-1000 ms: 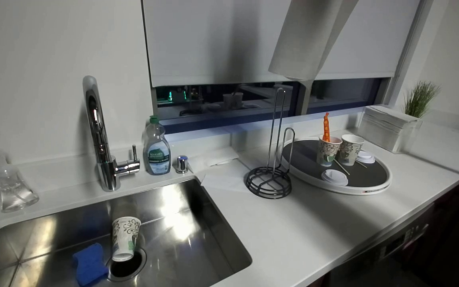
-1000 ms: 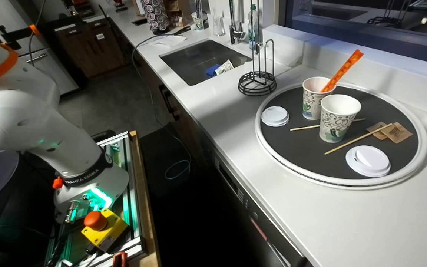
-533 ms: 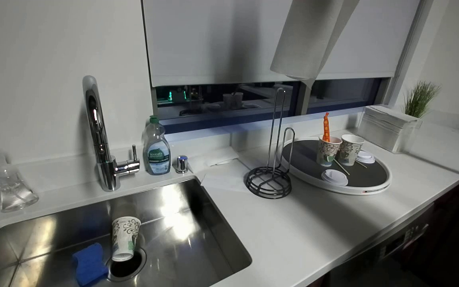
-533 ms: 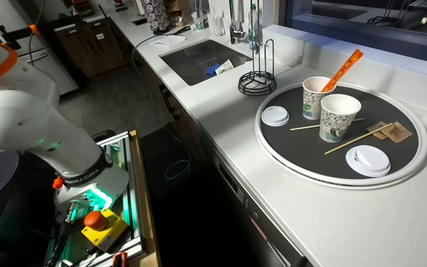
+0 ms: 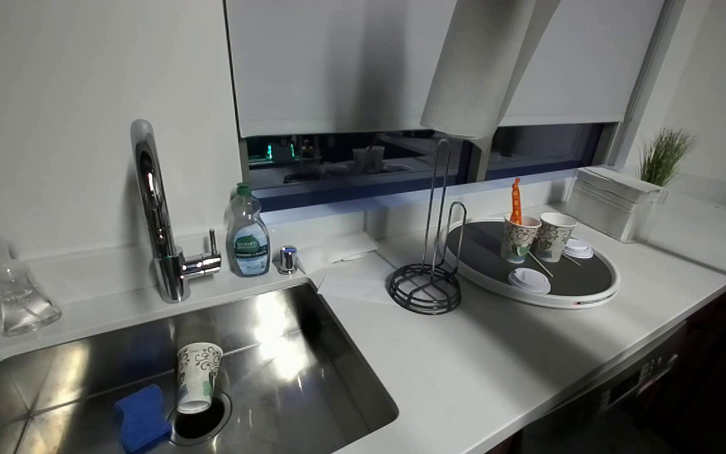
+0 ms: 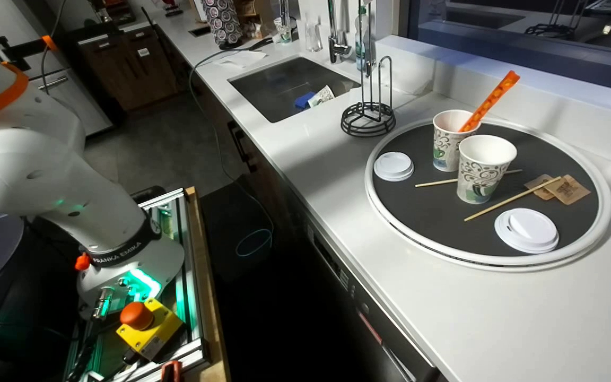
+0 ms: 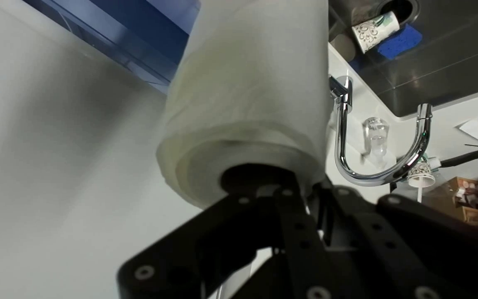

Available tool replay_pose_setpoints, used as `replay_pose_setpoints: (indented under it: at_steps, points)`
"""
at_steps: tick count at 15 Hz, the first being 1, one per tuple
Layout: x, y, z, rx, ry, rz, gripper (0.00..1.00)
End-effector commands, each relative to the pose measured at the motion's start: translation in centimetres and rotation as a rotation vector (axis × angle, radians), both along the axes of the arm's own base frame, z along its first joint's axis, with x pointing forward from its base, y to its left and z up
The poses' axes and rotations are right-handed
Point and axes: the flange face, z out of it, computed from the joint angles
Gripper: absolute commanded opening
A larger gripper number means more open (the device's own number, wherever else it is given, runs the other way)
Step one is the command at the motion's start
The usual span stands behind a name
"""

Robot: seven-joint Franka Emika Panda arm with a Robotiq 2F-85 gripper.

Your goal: Pick up the kitchen paper and put it on the stand

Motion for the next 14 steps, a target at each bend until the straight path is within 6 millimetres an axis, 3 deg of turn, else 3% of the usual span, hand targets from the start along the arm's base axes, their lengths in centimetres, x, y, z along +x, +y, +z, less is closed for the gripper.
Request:
replay_pose_setpoints:
  at_steps: [1, 7, 14]
  points:
    - [1.3, 0.6, -1.3, -0.011, 0.016, -0.008, 0.03]
    - [2.3, 1.2, -2.0, -0.008, 0.011, 0.003, 0.03]
    - [1.7, 1.3, 0.0, 0.011, -0.053, -0.005, 0.03]
